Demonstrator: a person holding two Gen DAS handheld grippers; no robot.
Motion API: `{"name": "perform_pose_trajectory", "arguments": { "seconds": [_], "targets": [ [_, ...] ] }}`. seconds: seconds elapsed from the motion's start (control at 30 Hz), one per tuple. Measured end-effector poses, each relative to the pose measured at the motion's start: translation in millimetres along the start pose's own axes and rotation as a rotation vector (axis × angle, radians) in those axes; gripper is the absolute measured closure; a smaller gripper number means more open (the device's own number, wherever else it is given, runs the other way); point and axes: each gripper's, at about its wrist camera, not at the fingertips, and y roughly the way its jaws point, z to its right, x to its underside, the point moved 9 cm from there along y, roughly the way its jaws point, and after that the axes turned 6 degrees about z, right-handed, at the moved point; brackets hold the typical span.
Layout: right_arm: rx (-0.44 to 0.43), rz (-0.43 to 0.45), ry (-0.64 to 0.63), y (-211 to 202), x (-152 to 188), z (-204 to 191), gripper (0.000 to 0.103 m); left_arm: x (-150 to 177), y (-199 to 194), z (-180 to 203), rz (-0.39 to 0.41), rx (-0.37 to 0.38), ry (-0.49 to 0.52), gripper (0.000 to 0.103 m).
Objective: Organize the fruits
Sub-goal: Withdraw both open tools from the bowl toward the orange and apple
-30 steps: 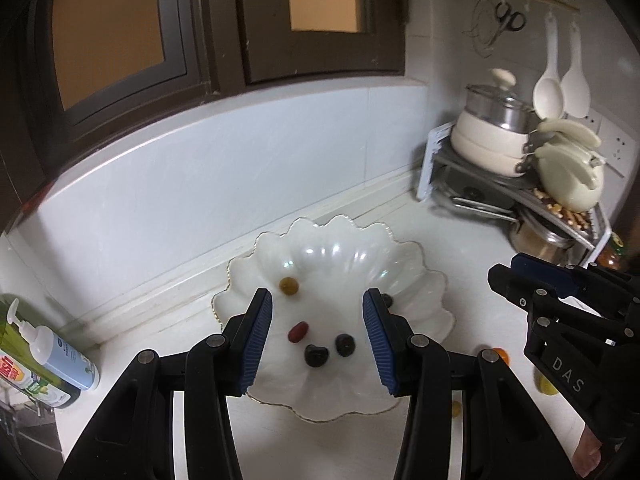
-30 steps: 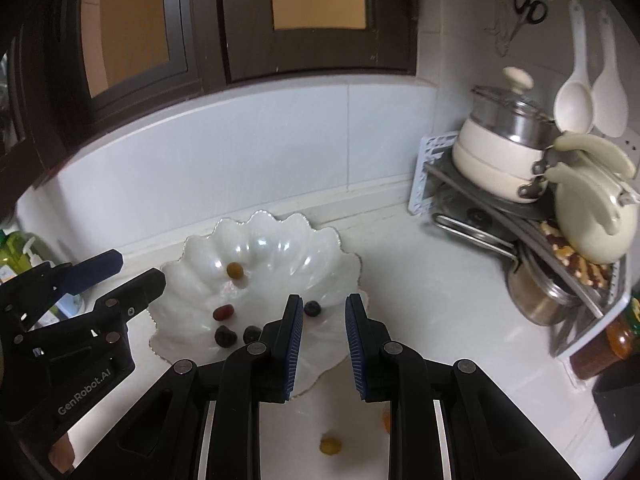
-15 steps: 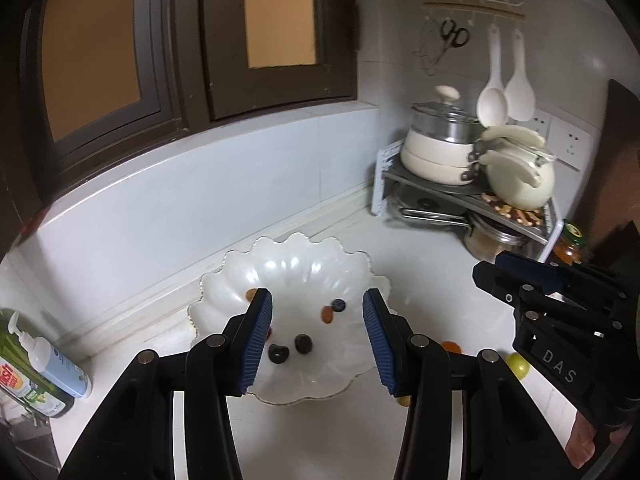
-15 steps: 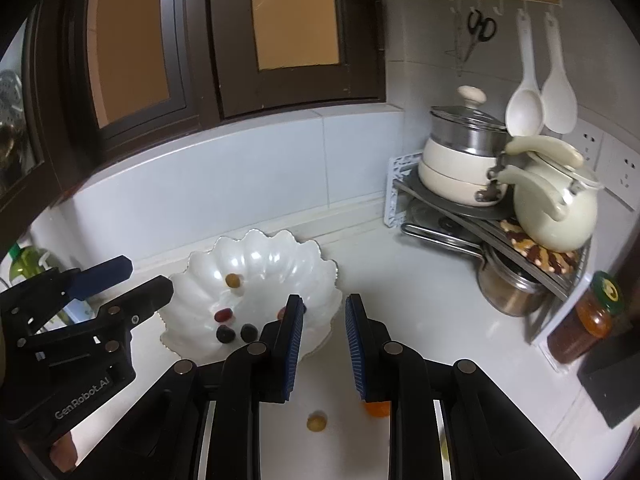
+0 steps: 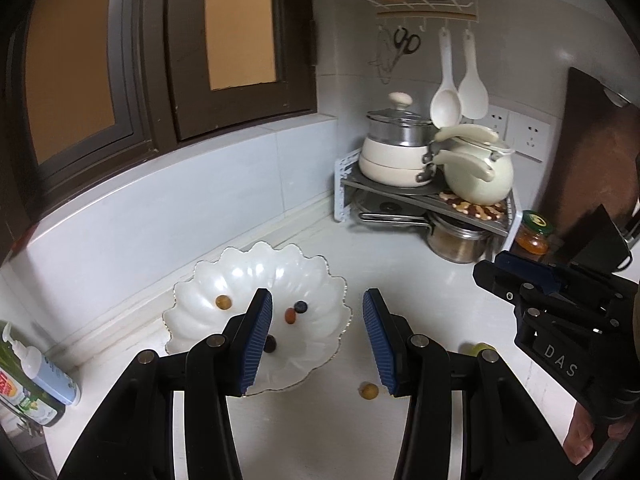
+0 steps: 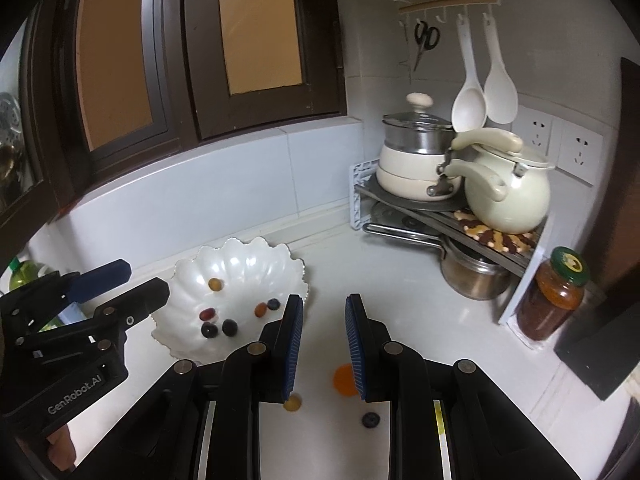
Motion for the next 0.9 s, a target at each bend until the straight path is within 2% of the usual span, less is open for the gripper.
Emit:
{"name": "perform_pose_trajectory", "arguments": {
  "seconds": [0.4,0.77,0.9],
  "targets": [
    [0.030,0.037,0.039,-27.5,8.8,17.9,0.079,6.8,-14.9,22.0,0.023,0.035,0.043,0.056],
    [0.073,0.024,0.061,-40.1,36.2,34.2,0.079,36.9,-10.6,37.0,-0.047,0.089,0.032,0.056],
    [0.085,0.008,0.070,-41.1,49.8,39.0,0.079,47.5,-11.5,41.3,-0.056,0.085,0.039,0.056]
  ]
}}
